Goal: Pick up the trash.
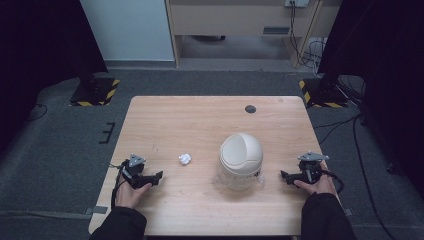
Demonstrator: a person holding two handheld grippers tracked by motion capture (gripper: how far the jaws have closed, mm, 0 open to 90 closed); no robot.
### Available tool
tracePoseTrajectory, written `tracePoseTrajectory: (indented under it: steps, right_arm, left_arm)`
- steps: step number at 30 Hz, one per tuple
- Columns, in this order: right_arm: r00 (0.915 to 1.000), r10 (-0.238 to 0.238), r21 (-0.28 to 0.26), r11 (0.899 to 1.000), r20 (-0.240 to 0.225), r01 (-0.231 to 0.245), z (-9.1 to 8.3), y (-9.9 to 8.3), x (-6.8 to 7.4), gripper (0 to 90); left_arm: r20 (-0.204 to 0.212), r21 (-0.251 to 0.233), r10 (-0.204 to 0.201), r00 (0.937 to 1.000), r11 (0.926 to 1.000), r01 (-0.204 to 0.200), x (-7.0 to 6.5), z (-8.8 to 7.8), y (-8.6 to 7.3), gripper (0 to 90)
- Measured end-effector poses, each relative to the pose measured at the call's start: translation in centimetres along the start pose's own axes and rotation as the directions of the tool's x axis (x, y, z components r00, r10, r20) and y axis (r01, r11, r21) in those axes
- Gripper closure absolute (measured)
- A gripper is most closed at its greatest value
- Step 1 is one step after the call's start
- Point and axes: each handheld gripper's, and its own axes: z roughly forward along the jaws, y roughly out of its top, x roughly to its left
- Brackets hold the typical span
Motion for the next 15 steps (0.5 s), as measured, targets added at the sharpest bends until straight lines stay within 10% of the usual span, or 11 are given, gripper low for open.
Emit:
tracePoseTrajectory:
  steps: [7, 15]
  right_arm:
    - [1.0, -0.005, -0.003, 1.0, 0.001, 0.005, 0.0, -0.1, 0.0, 0.7]
    - [0.9999, -0.013, -0.002, 1.0, -0.011, 0.013, 0.0, -0.1, 0.1, 0.8]
  left_arm:
    - [0.059, -0.186, 0.023, 0.998, 0.9825, -0.012, -1.2, -1.9, 1.9, 16.2]
    - [0.114, -0.23, 0.042, 0.9925, 0.973, -0.015, -2.1, -2.9, 2.6, 15.5]
